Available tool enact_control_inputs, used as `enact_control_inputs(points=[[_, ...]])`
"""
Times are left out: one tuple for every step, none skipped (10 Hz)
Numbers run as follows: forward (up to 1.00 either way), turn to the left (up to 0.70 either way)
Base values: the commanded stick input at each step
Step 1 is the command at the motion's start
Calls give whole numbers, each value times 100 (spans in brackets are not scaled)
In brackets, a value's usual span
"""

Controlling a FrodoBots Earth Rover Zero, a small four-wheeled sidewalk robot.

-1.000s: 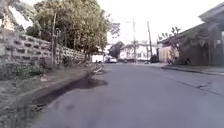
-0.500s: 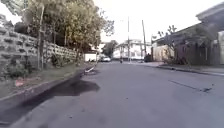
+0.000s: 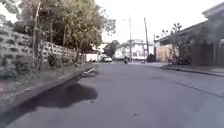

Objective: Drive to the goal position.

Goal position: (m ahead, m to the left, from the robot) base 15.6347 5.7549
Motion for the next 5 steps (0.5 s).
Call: enact_control_inputs(points=[[100, 0], [100, 0], [100, 0], [100, 0], [100, 0]])
